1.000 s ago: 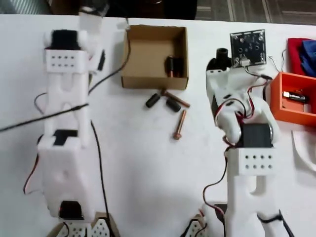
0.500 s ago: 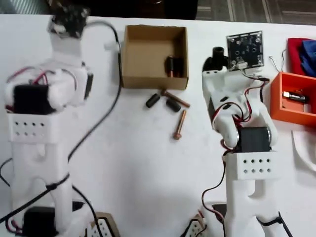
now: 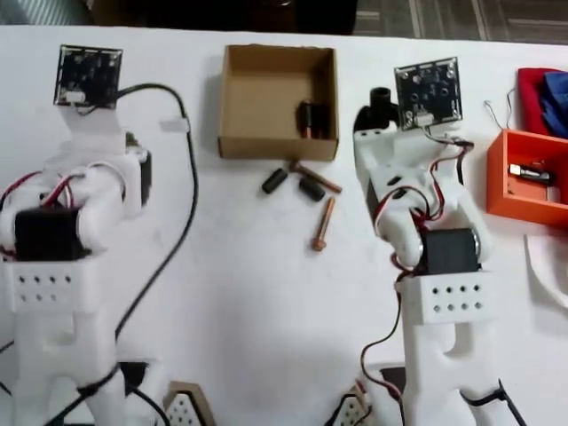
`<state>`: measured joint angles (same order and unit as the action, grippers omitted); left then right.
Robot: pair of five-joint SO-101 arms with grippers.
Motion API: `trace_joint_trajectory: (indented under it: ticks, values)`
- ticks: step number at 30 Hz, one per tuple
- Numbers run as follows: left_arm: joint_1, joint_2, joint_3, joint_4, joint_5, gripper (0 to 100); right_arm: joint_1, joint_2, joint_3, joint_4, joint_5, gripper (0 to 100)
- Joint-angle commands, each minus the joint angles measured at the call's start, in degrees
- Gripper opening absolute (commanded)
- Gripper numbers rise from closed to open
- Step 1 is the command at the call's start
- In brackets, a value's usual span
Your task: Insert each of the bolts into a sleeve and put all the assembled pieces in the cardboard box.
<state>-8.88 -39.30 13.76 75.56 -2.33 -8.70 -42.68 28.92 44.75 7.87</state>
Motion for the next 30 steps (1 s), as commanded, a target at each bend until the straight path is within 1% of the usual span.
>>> trace_joint_trajectory:
  ticks: [1,3,6,9,11,13,14,17,21,28,30]
  values:
    - [-0.4,-5.5,3.2,-10.0,0.6,3,1.5,-3.1,2.8,-4.8,-7.7,2.3]
    - [-0.2,-9.1,7.7,-18.9,1.9,3,2.2,-4.9,8.2,-10.9,-10.0,2.3]
    - [0.3,-15.4,17.9,-34.8,8.9,3,1.7,-9.8,15.3,-17.9,-9.9,2.3]
    - [2.7,-21.3,29.8,-50.6,14.9,3,0.7,-15.0,19.9,-21.8,-10.0,2.3]
    - [5.4,-24.4,35.6,-59.9,16.4,3,-0.3,-17.4,22.3,-24.0,-9.8,2.3]
    - [8.8,-26.5,39.4,-66.3,16.4,3,-1.2,-18.9,24.7,-25.0,-9.6,2.3]
    - [10.5,-26.6,40.2,-68.0,16.4,3,-1.6,-19.5,25.2,-24.9,-9.5,2.3]
    - [15.6,-26.0,40.0,-68.9,16.4,3,-3.8,-21.1,26.2,-24.4,-9.5,2.3]
    - [21.6,-22.9,34.9,-68.7,16.4,3,-7.2,-24.5,29.2,-24.4,-9.5,2.3]
    - [25.4,-13.6,22.2,-68.4,16.6,3,-14.3,-36.2,38.4,-24.4,-9.4,2.3]
    - [26.5,-11.8,20.5,-68.4,16.9,3,-15.3,-39.5,40.4,-24.4,-6.1,2.3]
